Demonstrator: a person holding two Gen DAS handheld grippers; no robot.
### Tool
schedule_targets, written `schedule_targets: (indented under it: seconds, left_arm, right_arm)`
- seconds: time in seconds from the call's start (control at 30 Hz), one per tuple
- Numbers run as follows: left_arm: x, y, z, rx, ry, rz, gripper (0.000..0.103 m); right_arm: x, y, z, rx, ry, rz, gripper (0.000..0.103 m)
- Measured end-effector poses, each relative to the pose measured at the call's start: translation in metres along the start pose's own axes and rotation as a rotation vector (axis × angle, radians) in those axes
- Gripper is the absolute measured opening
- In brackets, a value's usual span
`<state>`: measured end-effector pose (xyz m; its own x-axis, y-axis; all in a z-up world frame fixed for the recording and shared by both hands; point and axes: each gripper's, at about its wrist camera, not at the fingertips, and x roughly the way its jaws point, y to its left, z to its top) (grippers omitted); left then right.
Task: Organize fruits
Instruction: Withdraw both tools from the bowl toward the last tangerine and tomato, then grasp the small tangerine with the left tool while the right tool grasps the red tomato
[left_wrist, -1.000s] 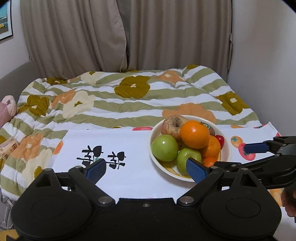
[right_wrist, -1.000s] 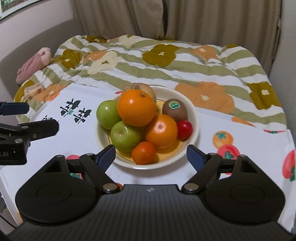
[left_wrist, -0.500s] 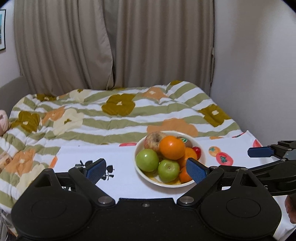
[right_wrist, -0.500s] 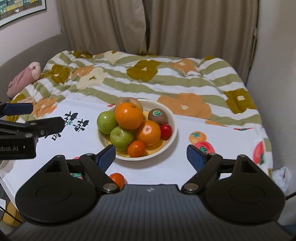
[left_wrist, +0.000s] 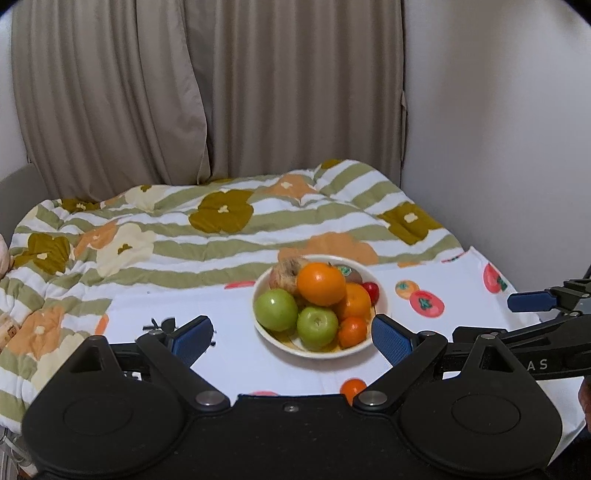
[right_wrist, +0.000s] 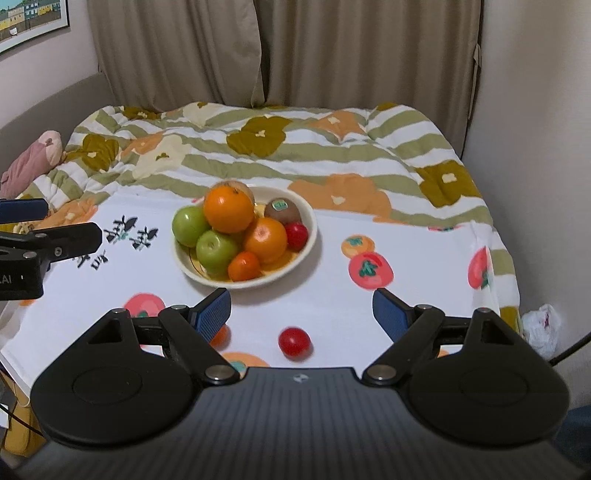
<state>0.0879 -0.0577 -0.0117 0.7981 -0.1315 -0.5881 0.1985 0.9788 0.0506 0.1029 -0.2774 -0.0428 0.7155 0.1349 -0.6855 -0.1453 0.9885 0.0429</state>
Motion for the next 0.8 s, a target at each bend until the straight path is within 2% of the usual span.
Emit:
schedule_targets:
  seconds: [0.2, 0.4, 0.6, 0.7, 0.8]
  left_arm:
    - [0.013, -0.012, -0.017, 0.001, 0.05, -0.004, 0.096]
    - [0.044, -0.034, -0.039, 0.021, 0.12, -0.012, 0.095]
    - [0.082, -0.055, -0.056, 0.036, 0.187, -0.02, 0.084]
    - [0.099, -0.059, -0.062, 0.028, 0.225, -0.018, 0.074]
    - [0.113, -0.059, -0.064, 0.01, 0.251, -0.019, 0.071]
  right_arm:
    - [0.012, -0.014, -0.017, -0.006, 0.031, 0.006, 0.099]
    - [0.034, -0.029, -0.033, -0.034, 0.052, 0.042, 0.099]
    - [0.058, -0.039, -0.045, -0.103, 0.071, 0.087, 0.098]
    - [0.069, -0.042, -0.051, -0.118, 0.092, 0.116, 0.098]
    - [0.079, -0.042, -0.056, -0.137, 0.106, 0.131, 0.098]
